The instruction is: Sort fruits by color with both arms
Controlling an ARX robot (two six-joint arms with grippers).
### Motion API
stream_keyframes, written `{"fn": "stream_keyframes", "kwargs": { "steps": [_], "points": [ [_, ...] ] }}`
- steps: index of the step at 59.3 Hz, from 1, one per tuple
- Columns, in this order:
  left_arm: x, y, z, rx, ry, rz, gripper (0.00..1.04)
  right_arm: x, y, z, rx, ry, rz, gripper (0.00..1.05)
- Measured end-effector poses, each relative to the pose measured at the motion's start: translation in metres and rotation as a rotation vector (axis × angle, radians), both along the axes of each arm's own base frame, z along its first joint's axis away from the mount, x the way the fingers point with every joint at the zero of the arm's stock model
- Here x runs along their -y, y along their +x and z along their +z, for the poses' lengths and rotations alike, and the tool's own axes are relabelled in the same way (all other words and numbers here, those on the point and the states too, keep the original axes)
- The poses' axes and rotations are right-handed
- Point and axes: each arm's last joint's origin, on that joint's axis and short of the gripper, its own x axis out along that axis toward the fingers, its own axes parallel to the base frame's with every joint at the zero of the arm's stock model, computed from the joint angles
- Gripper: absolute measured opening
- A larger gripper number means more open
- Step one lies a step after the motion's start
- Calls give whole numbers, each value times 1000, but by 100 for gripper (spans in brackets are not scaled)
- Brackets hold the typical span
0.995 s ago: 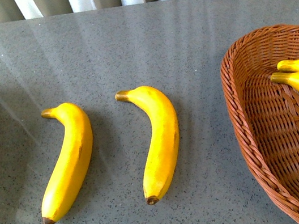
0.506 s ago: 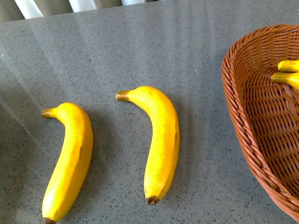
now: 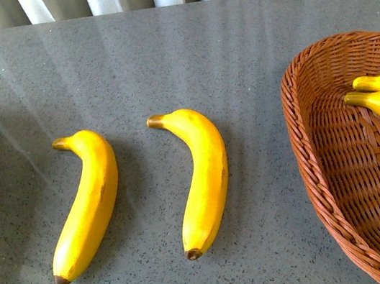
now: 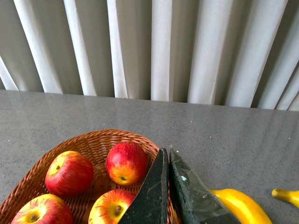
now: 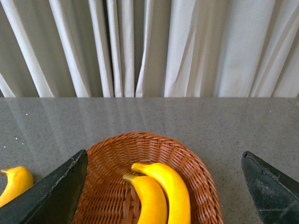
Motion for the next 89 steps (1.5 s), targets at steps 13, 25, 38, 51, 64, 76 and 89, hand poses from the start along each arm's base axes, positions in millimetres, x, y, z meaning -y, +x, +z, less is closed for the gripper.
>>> {"fn": "stream_keyframes", "kwargs": {
  "steps": [13, 25, 38, 51, 64, 76, 89],
  "points": [
    [0, -7, 1, 3, 0, 0, 2, 0, 0, 0, 0, 0, 0, 96],
    [0, -12, 1, 4, 0, 0, 2, 0, 0, 0, 0, 0, 0, 96],
    [0, -17, 1, 5, 0, 0, 2, 0, 0, 0, 0, 0, 0, 96],
    [0, -28, -3, -17, 0, 0, 2, 0, 0, 0, 0, 0, 0, 96],
    [0, -29, -3, -13, 0, 1, 2, 0, 0, 0, 0, 0, 0, 96],
    [0, -29, -3, -13, 0, 1, 26, 0, 0, 0, 0, 0, 0, 96],
    [0, -29, -3, -13, 0, 1, 63, 0, 0, 0, 0, 0, 0, 96]
  ]
}}
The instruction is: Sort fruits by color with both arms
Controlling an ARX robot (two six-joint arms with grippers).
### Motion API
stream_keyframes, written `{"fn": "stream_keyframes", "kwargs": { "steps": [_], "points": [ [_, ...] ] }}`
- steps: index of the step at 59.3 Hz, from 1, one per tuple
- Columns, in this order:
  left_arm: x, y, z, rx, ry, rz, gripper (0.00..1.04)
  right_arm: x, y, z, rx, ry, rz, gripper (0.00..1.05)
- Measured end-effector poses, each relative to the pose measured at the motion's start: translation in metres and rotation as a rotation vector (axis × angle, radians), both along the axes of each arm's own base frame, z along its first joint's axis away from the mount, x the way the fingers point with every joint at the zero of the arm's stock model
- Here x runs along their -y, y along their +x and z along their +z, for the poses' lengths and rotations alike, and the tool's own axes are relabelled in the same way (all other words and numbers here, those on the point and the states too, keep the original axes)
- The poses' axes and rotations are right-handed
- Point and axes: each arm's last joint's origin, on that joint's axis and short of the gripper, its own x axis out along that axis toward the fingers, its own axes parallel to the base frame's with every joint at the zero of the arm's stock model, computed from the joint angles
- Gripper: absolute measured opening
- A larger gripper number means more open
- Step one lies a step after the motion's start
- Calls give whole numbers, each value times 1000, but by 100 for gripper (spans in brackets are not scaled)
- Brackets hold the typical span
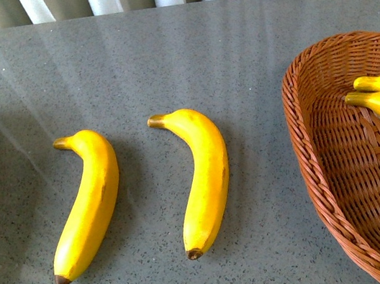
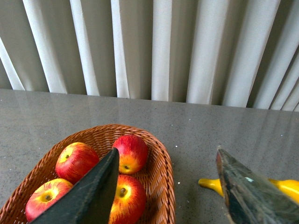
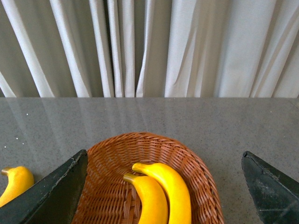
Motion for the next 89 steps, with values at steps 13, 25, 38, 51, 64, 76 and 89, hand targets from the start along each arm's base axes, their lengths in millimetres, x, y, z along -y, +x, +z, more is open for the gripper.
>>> {"fn": "stream_keyframes", "kwargs": {
  "steps": [13, 25, 38, 51, 64, 76, 89],
  "points": [
    [0, 0, 0, 0, 2, 0, 96, 0, 0, 0, 0, 0, 0, 96],
    [0, 0, 0, 0, 3, 0, 96, 6, 20, 11, -567, 247, 564, 96],
    [0, 0, 0, 0, 3, -1, 96, -11, 69, 41, -465, 110, 582, 96],
    [0, 0, 0, 0, 3, 0, 96, -62, 128, 45, -511, 46, 628, 96],
    [0, 0, 0, 0, 3, 0, 96, -117, 175, 23, -685, 43, 657, 96],
    [0, 0, 0, 0, 3, 0, 96, -168, 199, 11, -804, 40, 698, 96],
    [0, 0, 0, 0, 3, 0, 96, -234, 223, -11, -930, 5, 718, 96]
  ]
}}
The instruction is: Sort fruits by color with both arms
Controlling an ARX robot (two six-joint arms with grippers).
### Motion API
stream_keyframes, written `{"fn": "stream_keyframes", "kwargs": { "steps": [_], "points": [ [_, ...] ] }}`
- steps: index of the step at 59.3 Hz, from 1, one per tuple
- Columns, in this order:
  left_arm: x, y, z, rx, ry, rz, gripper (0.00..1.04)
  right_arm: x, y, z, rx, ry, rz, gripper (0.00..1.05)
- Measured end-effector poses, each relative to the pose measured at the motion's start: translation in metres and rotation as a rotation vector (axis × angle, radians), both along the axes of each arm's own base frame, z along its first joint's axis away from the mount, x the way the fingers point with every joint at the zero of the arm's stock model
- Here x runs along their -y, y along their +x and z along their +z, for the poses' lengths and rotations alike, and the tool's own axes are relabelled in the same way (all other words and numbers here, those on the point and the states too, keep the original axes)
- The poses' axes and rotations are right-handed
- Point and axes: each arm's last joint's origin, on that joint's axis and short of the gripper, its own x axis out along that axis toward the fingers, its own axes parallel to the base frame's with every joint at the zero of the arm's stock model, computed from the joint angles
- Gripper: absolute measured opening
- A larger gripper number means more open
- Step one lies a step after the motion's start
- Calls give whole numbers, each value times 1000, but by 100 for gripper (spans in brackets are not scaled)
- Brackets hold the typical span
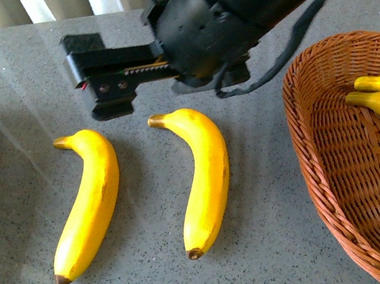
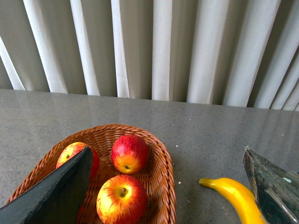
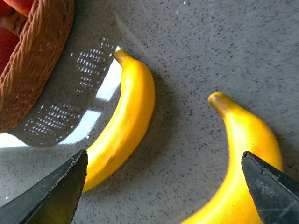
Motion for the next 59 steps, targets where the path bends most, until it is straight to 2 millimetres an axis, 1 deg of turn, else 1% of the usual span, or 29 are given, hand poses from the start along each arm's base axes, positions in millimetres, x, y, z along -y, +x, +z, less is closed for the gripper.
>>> {"fn": "stream_keyframes", "kwargs": {
  "steps": [5, 8, 18, 35, 46, 52, 59],
  "points": [
    [0, 0, 0, 0, 0, 0, 96, -26, 8, -13, -55, -5, 16, 96],
    [0, 0, 0, 0, 0, 0, 96, -39, 11, -17, -75, -9, 23, 96],
    [0, 0, 0, 0, 0, 0, 96, -63, 19, -29, -113, -17, 30, 96],
    [0, 0, 0, 0, 0, 0, 96, -80, 24, -58, -176, -46, 17, 96],
    [0, 0, 0, 0, 0, 0, 96, -90, 28, -61, -186, -51, 24, 96],
    [0, 0, 0, 0, 0, 0, 96, -93, 32, -61, -183, -65, 14, 96],
    [0, 0, 0, 0, 0, 0, 96, -94, 33, -67, -191, -101, 8, 96]
  ]
}}
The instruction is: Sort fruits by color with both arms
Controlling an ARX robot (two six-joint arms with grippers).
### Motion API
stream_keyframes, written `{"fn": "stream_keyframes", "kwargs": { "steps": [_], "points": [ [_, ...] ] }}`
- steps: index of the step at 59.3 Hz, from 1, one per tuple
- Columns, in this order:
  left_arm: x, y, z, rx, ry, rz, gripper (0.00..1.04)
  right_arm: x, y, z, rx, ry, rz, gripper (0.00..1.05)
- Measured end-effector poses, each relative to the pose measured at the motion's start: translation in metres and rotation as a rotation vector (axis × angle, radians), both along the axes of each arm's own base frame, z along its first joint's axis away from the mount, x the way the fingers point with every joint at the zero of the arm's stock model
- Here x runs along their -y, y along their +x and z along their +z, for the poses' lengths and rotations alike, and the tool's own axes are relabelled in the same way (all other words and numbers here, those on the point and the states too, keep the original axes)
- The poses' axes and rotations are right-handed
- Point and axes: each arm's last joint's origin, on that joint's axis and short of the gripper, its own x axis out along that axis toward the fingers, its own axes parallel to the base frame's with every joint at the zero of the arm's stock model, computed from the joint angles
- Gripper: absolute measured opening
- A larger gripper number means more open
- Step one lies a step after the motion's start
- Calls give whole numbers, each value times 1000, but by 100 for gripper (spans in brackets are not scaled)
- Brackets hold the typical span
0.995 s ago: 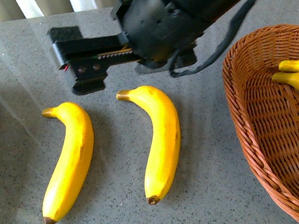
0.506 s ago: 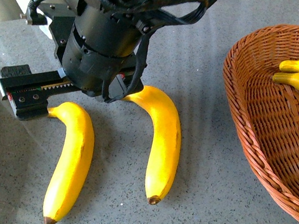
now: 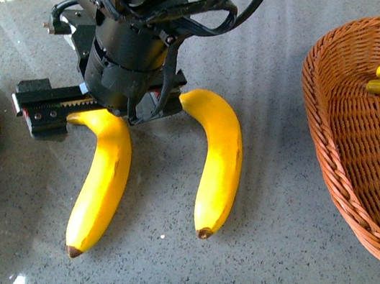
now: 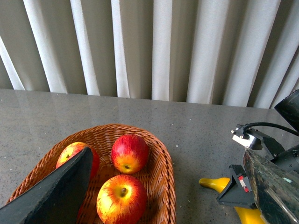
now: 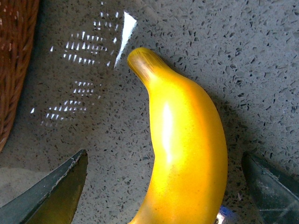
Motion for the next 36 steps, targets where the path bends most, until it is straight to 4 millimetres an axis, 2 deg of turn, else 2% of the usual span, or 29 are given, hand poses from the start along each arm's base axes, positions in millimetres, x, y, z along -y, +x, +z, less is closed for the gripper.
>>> {"fn": "stream_keyframes", "kwargs": {
  "steps": [15, 36],
  "points": [
    [0, 0, 0, 0, 0, 0, 96, -1, 0, -2, 13, -35, 17, 93],
    [0, 0, 0, 0, 0, 0, 96, -1, 0, -6, 18, -53, 24, 40]
  ]
}}
